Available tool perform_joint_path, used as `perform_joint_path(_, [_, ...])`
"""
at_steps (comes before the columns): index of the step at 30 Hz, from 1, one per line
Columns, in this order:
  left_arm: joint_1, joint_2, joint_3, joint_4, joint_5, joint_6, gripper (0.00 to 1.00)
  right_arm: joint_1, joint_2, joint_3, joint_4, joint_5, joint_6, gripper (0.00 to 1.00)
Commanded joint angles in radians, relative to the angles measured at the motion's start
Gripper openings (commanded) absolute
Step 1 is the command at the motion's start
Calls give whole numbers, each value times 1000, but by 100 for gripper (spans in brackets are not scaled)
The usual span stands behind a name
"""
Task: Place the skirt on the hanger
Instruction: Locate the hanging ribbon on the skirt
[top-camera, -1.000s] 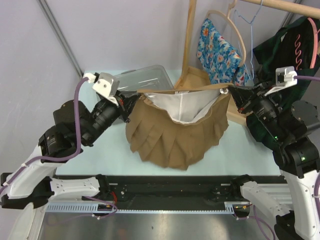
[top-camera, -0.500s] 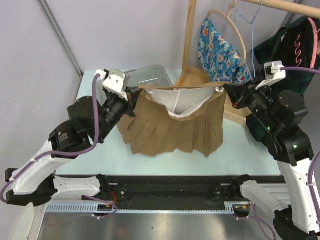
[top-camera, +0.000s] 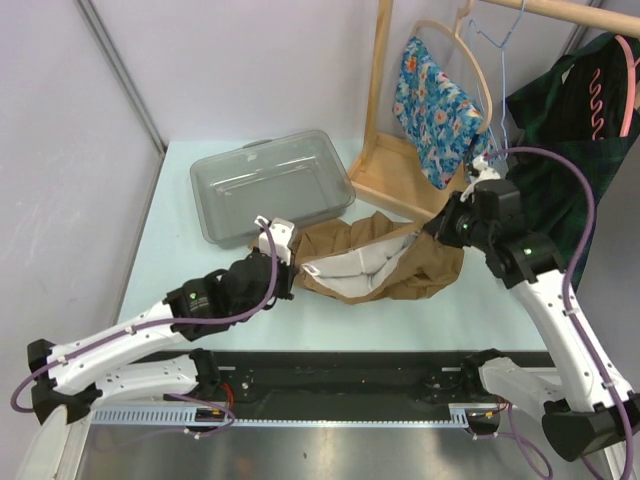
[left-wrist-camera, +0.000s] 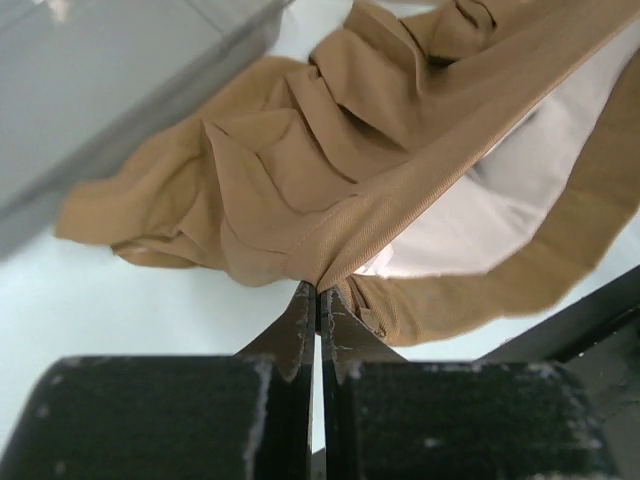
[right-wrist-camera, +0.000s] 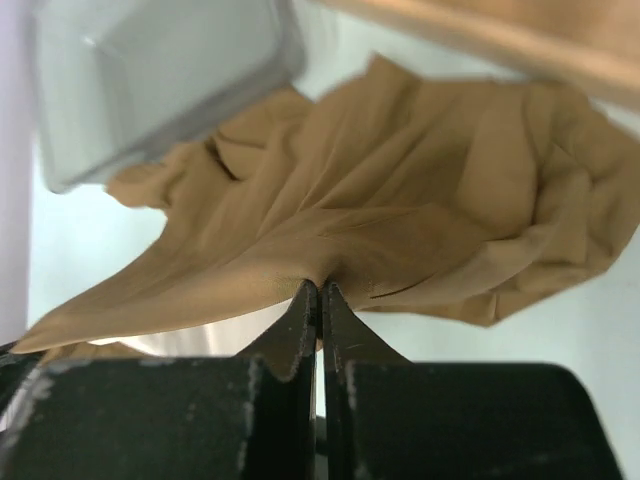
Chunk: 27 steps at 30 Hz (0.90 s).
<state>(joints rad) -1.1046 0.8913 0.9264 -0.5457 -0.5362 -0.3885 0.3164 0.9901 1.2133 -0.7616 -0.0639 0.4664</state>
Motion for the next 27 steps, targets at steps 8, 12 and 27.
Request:
perform_joint_path(8, [218, 1, -251, 341, 362, -109, 0, -53, 59, -296, 226, 18, 95, 0])
perform_joint_path(12, [253, 60, -330, 508, 510, -95, 0, -57, 80, -406, 303, -27, 138, 0])
perform_joint_path(27, [255, 196, -245, 446, 544, -44, 0, -56, -106, -420, 377, -45, 48, 66])
